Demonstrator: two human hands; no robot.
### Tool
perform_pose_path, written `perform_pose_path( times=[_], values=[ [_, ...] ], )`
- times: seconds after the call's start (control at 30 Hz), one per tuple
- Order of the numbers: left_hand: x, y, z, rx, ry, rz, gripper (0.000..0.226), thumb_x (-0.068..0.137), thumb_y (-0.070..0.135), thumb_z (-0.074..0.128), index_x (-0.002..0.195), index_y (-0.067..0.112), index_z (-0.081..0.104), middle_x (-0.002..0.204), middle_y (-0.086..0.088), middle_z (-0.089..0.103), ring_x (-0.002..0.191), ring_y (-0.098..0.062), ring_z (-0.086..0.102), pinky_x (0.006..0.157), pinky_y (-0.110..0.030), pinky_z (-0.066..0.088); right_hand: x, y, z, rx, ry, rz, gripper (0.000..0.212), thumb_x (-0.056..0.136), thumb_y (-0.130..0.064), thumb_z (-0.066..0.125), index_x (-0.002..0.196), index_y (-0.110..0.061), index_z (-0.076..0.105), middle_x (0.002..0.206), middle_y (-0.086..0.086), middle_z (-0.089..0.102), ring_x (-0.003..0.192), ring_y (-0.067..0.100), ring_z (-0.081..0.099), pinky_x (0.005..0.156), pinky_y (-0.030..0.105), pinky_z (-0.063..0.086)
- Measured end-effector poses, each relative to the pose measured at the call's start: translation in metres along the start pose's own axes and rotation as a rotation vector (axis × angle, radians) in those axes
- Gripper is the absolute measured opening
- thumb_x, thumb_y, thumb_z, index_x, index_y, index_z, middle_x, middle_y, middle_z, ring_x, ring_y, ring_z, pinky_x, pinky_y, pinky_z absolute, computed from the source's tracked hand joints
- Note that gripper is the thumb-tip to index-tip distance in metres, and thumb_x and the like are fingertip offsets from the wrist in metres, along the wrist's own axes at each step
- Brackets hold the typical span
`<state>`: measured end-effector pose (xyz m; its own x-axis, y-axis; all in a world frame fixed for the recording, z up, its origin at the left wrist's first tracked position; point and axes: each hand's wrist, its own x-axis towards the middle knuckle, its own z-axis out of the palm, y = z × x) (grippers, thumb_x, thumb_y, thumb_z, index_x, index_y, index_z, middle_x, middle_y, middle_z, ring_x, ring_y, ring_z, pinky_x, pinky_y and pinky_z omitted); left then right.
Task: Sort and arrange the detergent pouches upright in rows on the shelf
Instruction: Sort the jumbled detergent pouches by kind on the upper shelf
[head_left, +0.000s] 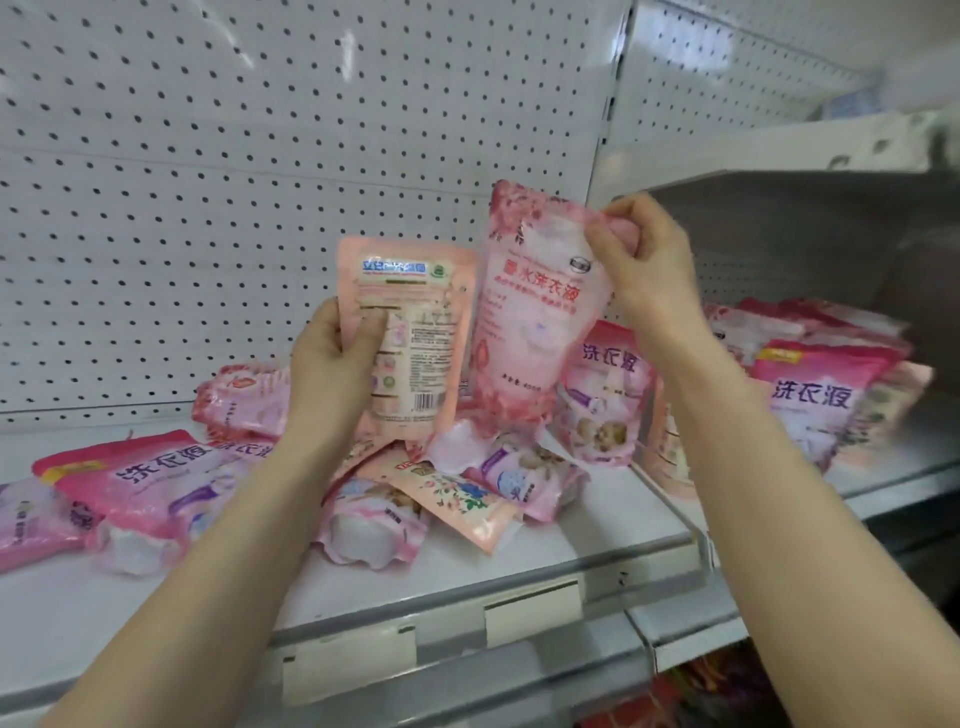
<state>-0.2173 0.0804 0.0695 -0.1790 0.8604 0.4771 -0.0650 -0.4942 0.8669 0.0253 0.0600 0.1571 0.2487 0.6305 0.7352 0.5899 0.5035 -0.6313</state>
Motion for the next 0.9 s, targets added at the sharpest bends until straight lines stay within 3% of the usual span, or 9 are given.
perform_pose_path(
  times=[0.07, 0.13, 0.23, 0.4, 0.47, 0.53, 0.57, 0.73, 0.9],
  values=[
    [-0.006, 0.001, 0.018, -0.058, -0.039, -0.008, 0.015, 0.096, 0.014, 0.055, 0.109, 0.015, 0.062, 0.099, 0.004, 0.073, 0.09, -0.011, 0.071, 0.076, -0.03, 0.058, -0.003, 0.001, -0.025, -0.047, 0.044, -0.008, 0.015, 0.093, -0.02, 0.06, 0.083, -0.029, 0.055, 0.085, -0.017, 0.062, 0.086, 0.008, 0.059, 0.079, 0.034, 0.05],
    [-0.015, 0.002, 0.038, -0.095, -0.091, -0.024, 0.015, 0.096, 0.014, 0.055, 0.109, 0.015, 0.062, 0.099, 0.003, 0.073, 0.089, -0.011, 0.071, 0.074, -0.029, 0.058, -0.012, 0.01, -0.046, -0.088, 0.089, 0.014, 0.021, 0.093, -0.018, 0.06, 0.08, -0.032, 0.053, 0.083, -0.018, 0.061, 0.082, 0.004, 0.059, 0.077, 0.032, 0.05],
    [-0.028, -0.005, 0.068, -0.127, -0.158, -0.067, 0.015, 0.095, 0.013, 0.054, 0.107, 0.018, 0.062, 0.097, 0.005, 0.074, 0.087, -0.01, 0.071, 0.07, -0.027, 0.057, -0.035, 0.032, -0.078, -0.128, 0.123, 0.026, 0.015, 0.096, -0.018, 0.057, 0.084, -0.026, 0.053, 0.082, -0.015, 0.061, 0.07, 0.001, 0.056, 0.061, 0.027, 0.045],
    [-0.046, -0.016, 0.127, -0.132, -0.247, -0.1, 0.013, 0.095, 0.01, 0.054, 0.1, 0.021, 0.06, 0.097, 0.004, 0.073, 0.087, -0.009, 0.071, 0.071, -0.027, 0.057, -0.061, 0.064, -0.132, -0.145, 0.266, 0.071, 0.01, 0.096, -0.022, 0.057, 0.088, -0.02, 0.052, 0.082, -0.009, 0.06, 0.077, 0.008, 0.058, 0.066, 0.028, 0.043],
    [-0.053, -0.021, 0.154, -0.128, -0.259, -0.121, 0.015, 0.095, 0.009, 0.053, 0.097, 0.024, 0.059, 0.095, 0.007, 0.073, 0.086, -0.006, 0.07, 0.07, -0.025, 0.056, -0.066, 0.068, -0.143, -0.131, 0.311, 0.077, 0.007, 0.096, -0.016, 0.057, 0.09, -0.015, 0.054, 0.079, -0.01, 0.057, 0.074, -0.009, 0.055, 0.069, 0.016, 0.042],
    [-0.058, -0.028, 0.178, -0.111, -0.276, -0.149, 0.016, 0.094, 0.01, 0.054, 0.101, 0.025, 0.058, 0.101, 0.005, 0.072, 0.093, -0.012, 0.07, 0.077, -0.033, 0.057, -0.072, 0.073, -0.148, -0.132, 0.33, 0.066, 0.005, 0.097, -0.01, 0.056, 0.091, -0.009, 0.055, 0.079, -0.009, 0.054, 0.074, -0.023, 0.05, 0.065, 0.0, 0.034],
    [-0.059, -0.033, 0.186, -0.098, -0.281, -0.168, 0.018, 0.094, 0.01, 0.054, 0.102, 0.025, 0.057, 0.103, 0.004, 0.071, 0.096, -0.014, 0.069, 0.08, -0.036, 0.057, -0.074, 0.078, -0.148, -0.121, 0.343, 0.063, 0.005, 0.097, -0.009, 0.057, 0.092, -0.009, 0.055, 0.08, -0.009, 0.055, 0.074, -0.024, 0.049, 0.065, -0.001, 0.033],
    [-0.066, -0.063, 0.207, 0.159, -0.335, -0.141, 0.027, 0.088, 0.006, 0.061, 0.108, 0.023, 0.055, 0.105, -0.001, 0.069, 0.098, -0.021, 0.066, 0.087, -0.045, 0.054, -0.074, 0.113, -0.152, 0.001, 0.358, 0.143, 0.02, 0.097, -0.014, 0.057, 0.085, -0.03, 0.052, 0.082, -0.017, 0.057, 0.079, -0.004, 0.056, 0.074, 0.017, 0.044],
    [-0.064, -0.065, 0.206, 0.334, -0.303, -0.085, 0.033, 0.085, 0.005, 0.064, 0.107, 0.026, 0.054, 0.105, 0.001, 0.069, 0.094, -0.018, 0.066, 0.083, -0.041, 0.055, -0.073, 0.128, -0.134, 0.04, 0.319, 0.166, 0.02, 0.097, -0.015, 0.056, 0.085, -0.03, 0.05, 0.083, -0.011, 0.057, 0.079, 0.002, 0.054, 0.076, 0.021, 0.046]
  ],
)
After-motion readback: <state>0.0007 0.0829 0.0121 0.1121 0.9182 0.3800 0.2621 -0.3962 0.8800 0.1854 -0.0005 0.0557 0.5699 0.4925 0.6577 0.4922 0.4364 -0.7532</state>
